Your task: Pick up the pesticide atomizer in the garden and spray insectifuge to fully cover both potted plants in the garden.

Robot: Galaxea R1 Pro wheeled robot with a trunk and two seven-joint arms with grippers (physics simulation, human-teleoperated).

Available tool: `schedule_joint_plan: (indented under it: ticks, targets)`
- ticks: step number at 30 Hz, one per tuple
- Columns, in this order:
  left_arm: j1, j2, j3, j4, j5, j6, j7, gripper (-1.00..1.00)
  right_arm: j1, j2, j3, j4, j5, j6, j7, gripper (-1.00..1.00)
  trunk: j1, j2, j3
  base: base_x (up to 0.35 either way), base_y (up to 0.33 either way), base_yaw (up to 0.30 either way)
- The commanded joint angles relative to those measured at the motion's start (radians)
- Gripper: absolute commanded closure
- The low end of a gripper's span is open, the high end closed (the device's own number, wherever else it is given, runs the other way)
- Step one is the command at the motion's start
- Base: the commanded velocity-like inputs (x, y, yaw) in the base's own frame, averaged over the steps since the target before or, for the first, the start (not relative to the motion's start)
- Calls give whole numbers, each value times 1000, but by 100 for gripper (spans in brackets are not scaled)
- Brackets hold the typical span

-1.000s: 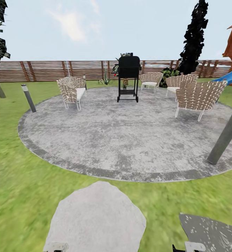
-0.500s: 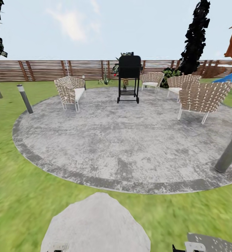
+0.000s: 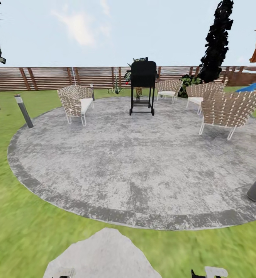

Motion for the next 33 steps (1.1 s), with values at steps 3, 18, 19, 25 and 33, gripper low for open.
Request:
schedule_joint_plan:
  ticks: [3, 18, 19, 25, 33]
  targets:
    - [-1, 0, 9, 1, -7, -3, -5, 100, -1, 0, -8, 1, 9, -4, 0, -100, 0, 0, -1, 339, 0, 0]
    - [-1, 0, 9, 0, -7, -3, -5, 100, -1, 0, -8, 1, 9, -3, 0, -100, 0, 0, -1, 338, 0, 0]
    - [-1, 0, 9, 0, -7, -3, -5, 100, -1, 0, -8, 1, 9, -3, 0, -100, 0, 0, -1, 338, 0, 0]
    - [-1, 0, 9, 1, -7, -3, -5, 100, -1, 0, -8, 1, 9, -3, 0, -100, 0, 0, -1, 339, 0, 0]
    - [-1, 0, 9, 1, -7, -3, -5, 100, -1, 0, -8, 1, 9, -3, 0, -100, 0, 0, -1, 339, 0, 0]
